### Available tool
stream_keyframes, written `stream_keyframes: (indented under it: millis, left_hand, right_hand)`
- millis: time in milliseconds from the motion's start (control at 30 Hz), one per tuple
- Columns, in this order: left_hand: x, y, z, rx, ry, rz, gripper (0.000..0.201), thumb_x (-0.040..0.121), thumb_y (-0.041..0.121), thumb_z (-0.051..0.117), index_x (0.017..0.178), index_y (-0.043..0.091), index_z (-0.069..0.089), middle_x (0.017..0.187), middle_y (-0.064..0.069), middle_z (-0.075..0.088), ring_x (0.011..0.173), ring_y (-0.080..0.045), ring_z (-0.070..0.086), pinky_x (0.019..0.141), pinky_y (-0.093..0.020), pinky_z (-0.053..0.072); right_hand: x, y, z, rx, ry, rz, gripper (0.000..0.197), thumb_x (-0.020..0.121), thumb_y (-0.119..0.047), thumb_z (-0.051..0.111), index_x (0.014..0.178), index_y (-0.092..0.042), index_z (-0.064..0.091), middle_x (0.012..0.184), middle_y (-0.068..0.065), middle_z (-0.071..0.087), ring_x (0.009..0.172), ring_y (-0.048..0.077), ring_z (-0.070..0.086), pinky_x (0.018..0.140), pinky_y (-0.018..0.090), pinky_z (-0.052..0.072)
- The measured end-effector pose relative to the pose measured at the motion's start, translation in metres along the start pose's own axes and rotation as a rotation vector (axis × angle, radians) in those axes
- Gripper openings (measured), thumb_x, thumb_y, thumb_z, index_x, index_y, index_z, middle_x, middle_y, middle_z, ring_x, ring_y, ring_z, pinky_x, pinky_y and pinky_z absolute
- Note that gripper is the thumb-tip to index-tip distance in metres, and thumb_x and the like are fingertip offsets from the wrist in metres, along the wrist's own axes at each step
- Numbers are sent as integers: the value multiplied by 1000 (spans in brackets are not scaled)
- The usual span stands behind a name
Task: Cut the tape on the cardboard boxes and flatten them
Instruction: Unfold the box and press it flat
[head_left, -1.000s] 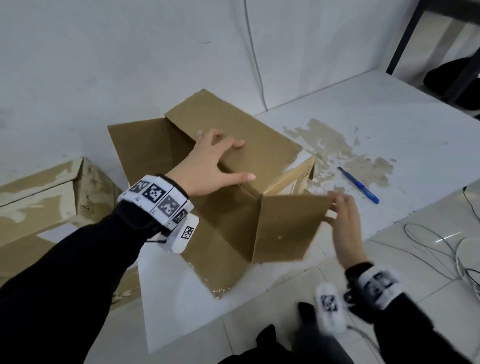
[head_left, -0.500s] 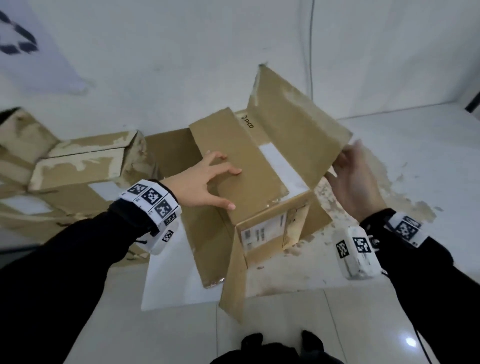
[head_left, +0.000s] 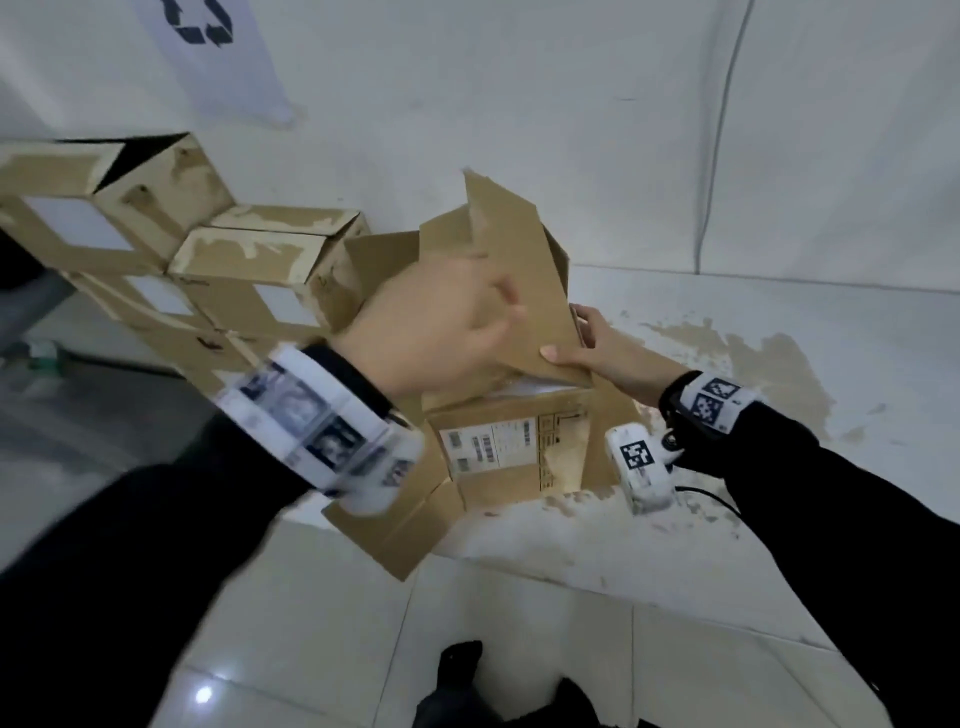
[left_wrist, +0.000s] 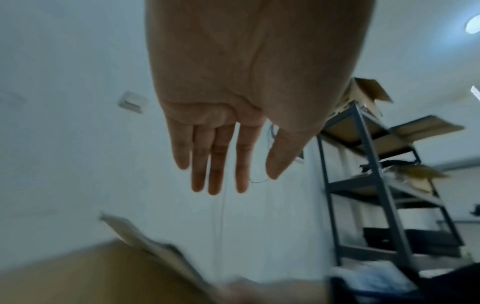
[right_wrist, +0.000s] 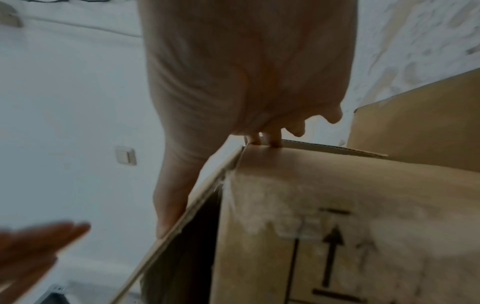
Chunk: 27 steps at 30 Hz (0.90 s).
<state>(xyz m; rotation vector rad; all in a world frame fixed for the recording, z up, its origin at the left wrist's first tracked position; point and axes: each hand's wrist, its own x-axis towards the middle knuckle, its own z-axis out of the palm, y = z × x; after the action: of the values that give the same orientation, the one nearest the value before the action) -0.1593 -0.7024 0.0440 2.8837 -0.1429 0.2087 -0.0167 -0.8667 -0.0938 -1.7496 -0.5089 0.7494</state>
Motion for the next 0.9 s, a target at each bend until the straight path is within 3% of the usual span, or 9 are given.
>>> stream_keyframes:
  millis: [100,200,300,367,433,567,733,800,900]
  left_hand:
    - [4,58,46,93,-129,-31,46,98,43,39,135,16,46,143,-9,42,136,-24,34,114,-38,22]
    - [17,68,92,298,-214,-127,59,101,49,19,150,18,25,158,-14,17,148,-27,5,119,-42,0]
    - [21,50,107,390,-65,-171,63,100,49,10,147,14,33,156,-12,25,147,-25,12,119,-43,5]
    - [25,42,109,438,-27,-196,69,98,55,9,143,12,39,156,-12,25,147,-25,14,119,-43,6]
    - [35,40,110,461,-52,-237,77,93,65,14,141,13,42,157,-11,23,147,-25,12,119,-45,5]
    - [45,45,114,485,-102,-201,78,81,68,38,141,19,42,159,-10,17,148,-26,5,117,-49,-1]
    - [17,28,110,482,-60,-75,70,78,59,42,142,29,40,160,-6,14,148,-23,3,117,-49,-1]
    - [6,16,105,459,-32,-32,71,75,59,39,139,29,45,158,-6,21,148,-22,10,117,-49,3]
    - [-10,5,103,420,10,47,67,71,54,42,128,23,61,150,-9,39,143,-25,28,115,-49,14]
  right_hand:
    - [6,4,0,-117,39,-28,93,63,-50,80,131,-11,31,124,1,46,110,13,50,87,22,45]
    - [-18,16,-18,-106,148,-43,62,87,-29,65,136,-13,30,121,1,46,108,13,51,83,17,44]
    - [-59,42,-54,-169,344,-143,34,89,-42,54,113,-18,54,107,2,59,101,14,57,89,30,45]
    - [-88,53,-60,-244,303,-243,36,90,-49,49,95,-16,62,92,7,63,84,12,59,76,27,44]
    - [-110,57,-50,-435,298,-374,44,90,-56,46,82,-15,58,77,4,59,70,12,53,63,24,42]
    - [-143,56,1,-670,279,-476,23,95,-34,45,76,-22,39,71,-15,37,65,0,41,57,13,34]
    - [-149,36,9,-420,-42,-391,37,91,-58,41,80,-25,54,73,-14,52,67,3,53,63,13,46]
    - [-119,24,-16,-379,57,-278,57,84,-69,37,96,-19,62,80,-6,62,70,6,62,70,26,56]
    - [-48,14,-51,-464,302,-123,65,82,-60,57,131,-19,43,104,5,61,85,22,65,80,45,55]
